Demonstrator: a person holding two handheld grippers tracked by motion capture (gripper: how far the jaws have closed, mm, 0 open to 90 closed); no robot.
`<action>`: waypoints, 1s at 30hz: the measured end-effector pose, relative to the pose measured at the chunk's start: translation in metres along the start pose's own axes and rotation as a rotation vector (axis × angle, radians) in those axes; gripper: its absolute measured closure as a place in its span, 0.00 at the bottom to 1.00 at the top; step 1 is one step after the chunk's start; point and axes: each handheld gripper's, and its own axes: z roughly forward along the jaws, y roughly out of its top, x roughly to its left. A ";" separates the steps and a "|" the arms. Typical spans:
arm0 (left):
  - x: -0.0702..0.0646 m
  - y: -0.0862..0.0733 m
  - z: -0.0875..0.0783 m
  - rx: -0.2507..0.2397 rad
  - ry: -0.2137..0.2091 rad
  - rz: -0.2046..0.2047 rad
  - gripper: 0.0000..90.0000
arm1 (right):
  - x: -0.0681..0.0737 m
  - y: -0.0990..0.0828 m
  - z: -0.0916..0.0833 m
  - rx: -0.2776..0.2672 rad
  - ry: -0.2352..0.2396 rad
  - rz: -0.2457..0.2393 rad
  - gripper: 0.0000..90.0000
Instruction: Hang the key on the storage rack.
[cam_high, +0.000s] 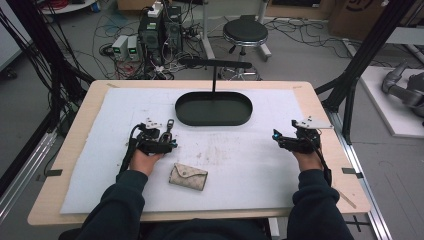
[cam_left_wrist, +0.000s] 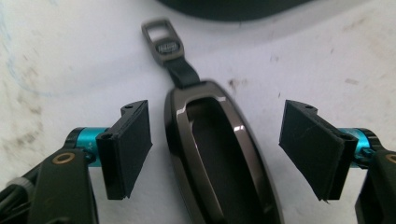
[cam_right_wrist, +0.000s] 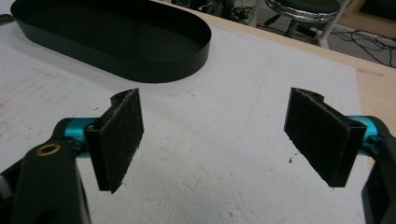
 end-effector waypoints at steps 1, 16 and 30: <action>-0.001 0.000 -0.001 0.002 0.015 0.003 0.32 | -0.001 0.000 0.000 -0.003 -0.002 -0.003 0.22; 0.005 0.002 -0.008 -0.001 0.007 -0.024 0.53 | -0.001 0.000 -0.001 0.000 0.002 0.008 0.22; 0.012 0.010 -0.028 -0.105 -0.030 -0.057 0.53 | -0.002 -0.001 -0.001 0.003 0.006 0.006 0.23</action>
